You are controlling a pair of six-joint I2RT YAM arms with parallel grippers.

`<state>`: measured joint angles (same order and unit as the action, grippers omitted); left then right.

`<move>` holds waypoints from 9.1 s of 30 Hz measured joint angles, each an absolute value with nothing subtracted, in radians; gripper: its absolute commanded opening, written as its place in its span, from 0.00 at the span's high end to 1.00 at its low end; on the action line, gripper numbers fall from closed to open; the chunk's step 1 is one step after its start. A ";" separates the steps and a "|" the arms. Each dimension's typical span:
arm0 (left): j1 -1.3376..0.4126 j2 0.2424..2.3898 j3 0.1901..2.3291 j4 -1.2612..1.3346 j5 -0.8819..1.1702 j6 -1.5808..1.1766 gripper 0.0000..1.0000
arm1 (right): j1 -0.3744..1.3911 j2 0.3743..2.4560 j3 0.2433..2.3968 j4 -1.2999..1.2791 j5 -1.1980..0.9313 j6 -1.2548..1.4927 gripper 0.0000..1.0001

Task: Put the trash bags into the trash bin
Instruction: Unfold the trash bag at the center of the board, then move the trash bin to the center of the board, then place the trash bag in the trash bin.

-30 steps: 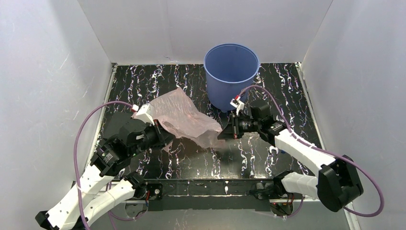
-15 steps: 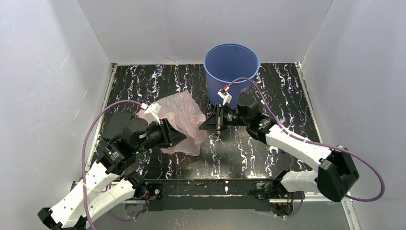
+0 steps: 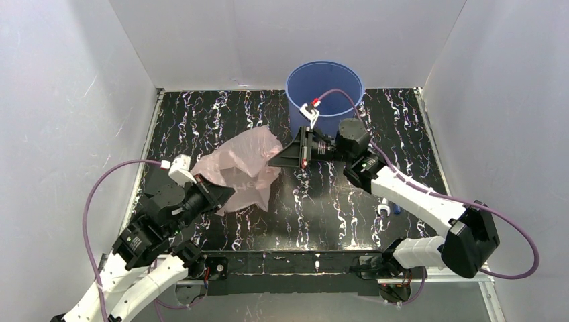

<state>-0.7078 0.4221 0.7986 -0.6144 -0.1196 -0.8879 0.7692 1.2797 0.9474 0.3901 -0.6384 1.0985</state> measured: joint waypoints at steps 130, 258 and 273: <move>-0.702 0.535 0.876 -0.476 0.207 -0.582 0.41 | 0.918 1.481 1.188 0.167 -0.475 1.085 0.96; -0.702 0.725 1.180 -0.760 -0.101 -0.648 1.00 | 0.623 1.398 1.673 -0.908 -0.328 0.130 0.17; -0.702 0.797 1.386 -0.772 -0.130 -0.709 1.00 | 1.132 1.323 1.663 -0.653 -0.159 0.120 0.19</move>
